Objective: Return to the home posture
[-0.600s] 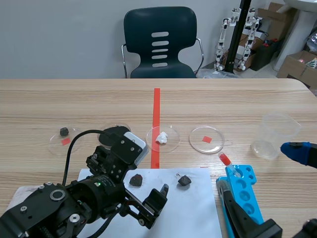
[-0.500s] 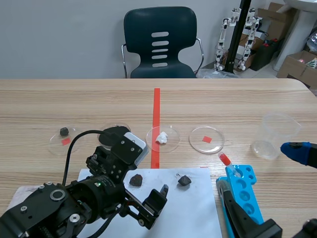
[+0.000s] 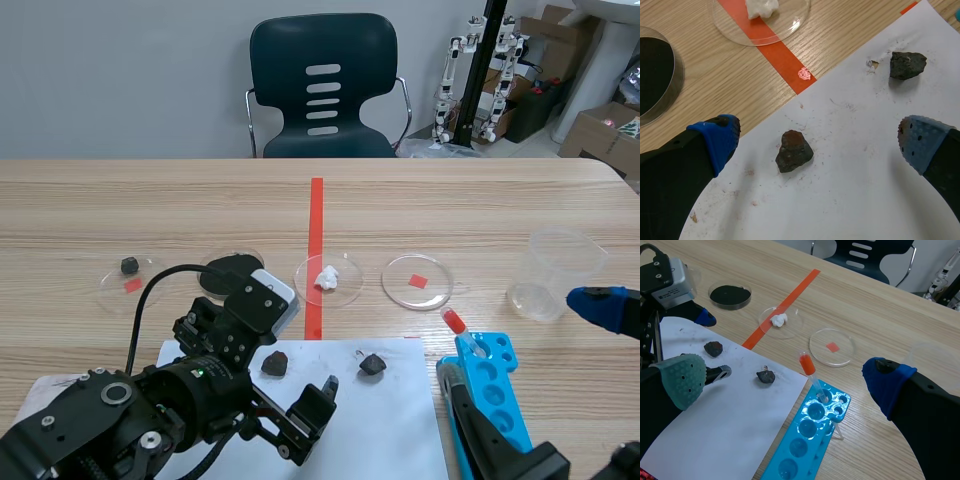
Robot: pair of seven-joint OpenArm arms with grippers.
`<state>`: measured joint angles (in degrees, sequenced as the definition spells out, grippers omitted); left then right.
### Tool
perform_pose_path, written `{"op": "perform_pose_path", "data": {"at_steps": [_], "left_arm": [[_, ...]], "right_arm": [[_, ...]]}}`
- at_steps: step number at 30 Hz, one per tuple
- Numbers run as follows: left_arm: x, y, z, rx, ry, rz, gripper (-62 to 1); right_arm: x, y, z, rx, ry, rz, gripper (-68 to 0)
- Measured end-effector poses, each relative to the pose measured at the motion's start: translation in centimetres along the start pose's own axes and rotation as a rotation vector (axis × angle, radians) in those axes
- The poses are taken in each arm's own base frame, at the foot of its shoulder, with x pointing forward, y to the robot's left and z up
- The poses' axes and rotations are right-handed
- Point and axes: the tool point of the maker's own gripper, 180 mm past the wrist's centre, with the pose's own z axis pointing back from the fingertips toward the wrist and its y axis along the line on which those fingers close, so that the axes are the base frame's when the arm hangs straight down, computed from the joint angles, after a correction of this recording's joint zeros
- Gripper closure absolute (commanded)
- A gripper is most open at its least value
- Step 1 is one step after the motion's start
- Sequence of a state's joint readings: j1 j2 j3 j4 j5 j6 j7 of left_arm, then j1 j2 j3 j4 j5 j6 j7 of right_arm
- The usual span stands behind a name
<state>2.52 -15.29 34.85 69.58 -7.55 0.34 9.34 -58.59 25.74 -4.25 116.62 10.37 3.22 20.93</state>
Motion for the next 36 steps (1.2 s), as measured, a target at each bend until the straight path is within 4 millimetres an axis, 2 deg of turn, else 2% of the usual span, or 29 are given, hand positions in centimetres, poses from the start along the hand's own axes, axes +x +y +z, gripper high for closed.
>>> {"op": "perform_pose_path", "data": {"at_steps": [7,10,16,20,24,27,31,36], "left_arm": [[1.2,0.2,0.2,0.0,-0.076,-0.005,-62.3],[1.7,0.6,1.1,-0.002,-0.135,0.0,-62.3],[2.0,2.3,4.3,-0.007,-0.199,0.034,-62.3],[3.1,3.4,6.6,-0.046,-0.245,0.024,-62.3],[3.6,5.6,9.2,0.004,-0.293,0.044,-62.3],[2.7,7.5,11.3,0.066,-0.278,0.054,-62.3],[2.1,7.9,13.4,0.084,-0.244,0.005,-62.3],[3.0,8.2,15.4,0.117,-0.254,-0.015,-62.3]], "right_arm": [[0.0,0.0,0.0,0.0,0.0,0.0,-67.9],[0.0,0.0,0.0,0.0,0.0,0.0,-67.9],[0.0,0.0,0.0,0.0,0.0,0.0,-67.9],[0.0,0.0,0.0,0.0,0.0,0.0,-67.9],[0.0,0.0,0.0,0.0,0.0,0.0,-67.9],[0.0,0.0,0.0,0.0,0.0,0.0,-67.9],[0.0,0.0,0.0,0.0,0.0,0.0,-67.9],[0.0,0.0,0.0,0.0,0.0,0.0,-67.9]]}}
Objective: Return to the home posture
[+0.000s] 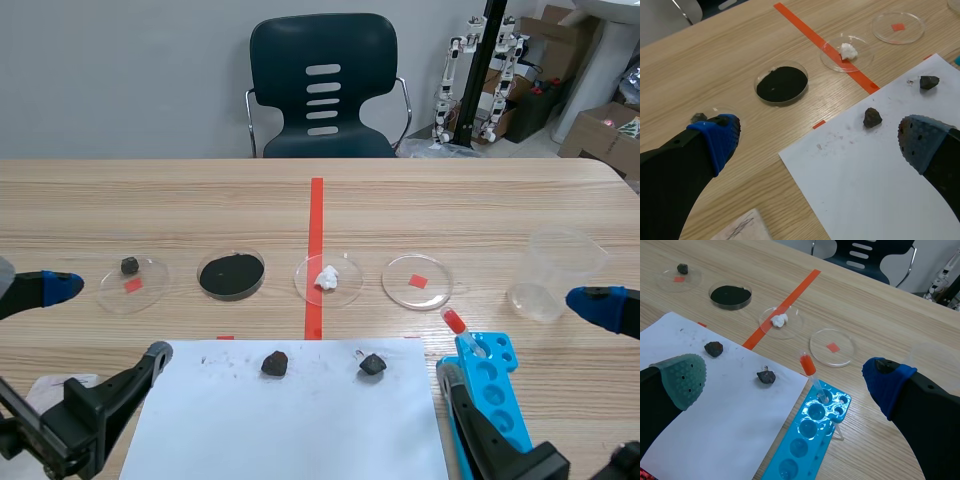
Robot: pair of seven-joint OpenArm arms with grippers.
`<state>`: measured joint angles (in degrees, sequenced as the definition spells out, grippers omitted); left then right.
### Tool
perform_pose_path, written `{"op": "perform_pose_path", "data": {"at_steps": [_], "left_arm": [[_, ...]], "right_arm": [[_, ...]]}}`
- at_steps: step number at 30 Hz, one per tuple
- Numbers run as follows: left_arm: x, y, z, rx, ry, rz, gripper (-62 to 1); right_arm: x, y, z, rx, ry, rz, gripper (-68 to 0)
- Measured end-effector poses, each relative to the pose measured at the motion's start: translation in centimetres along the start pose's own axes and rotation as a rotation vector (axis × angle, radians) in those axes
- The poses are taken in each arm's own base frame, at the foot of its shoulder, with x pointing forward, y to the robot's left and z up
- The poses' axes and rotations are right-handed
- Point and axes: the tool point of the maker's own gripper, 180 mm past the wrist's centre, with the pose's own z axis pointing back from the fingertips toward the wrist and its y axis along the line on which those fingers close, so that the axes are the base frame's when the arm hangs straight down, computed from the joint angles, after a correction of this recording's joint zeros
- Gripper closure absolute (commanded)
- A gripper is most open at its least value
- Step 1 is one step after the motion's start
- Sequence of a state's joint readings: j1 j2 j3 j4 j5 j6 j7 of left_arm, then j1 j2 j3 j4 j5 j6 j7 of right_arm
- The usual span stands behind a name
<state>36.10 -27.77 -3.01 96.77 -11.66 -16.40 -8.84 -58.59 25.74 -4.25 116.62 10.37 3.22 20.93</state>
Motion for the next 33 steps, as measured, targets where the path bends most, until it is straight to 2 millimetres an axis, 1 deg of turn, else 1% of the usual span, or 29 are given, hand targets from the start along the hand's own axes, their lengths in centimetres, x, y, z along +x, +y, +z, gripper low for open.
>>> {"op": "perform_pose_path", "data": {"at_steps": [5,10,16,33], "left_arm": [[1.9,0.1,1.3,0.012,-0.026,-0.027,-62.3],[3.9,-0.3,2.3,0.011,-0.095,-0.037,-62.3],[3.7,-1.0,3.0,-0.001,-0.107,-0.016,-62.3],[3.3,-1.2,3.0,-0.01,-0.084,-0.053,-62.3]], "right_arm": [[0.0,0.0,0.0,0.0,0.0,0.0,-67.9],[0.0,0.0,0.0,0.0,0.0,0.0,-67.9],[0.0,0.0,0.0,0.0,0.0,0.0,-67.9],[0.0,0.0,0.0,0.0,0.0,0.0,-67.9]]}}
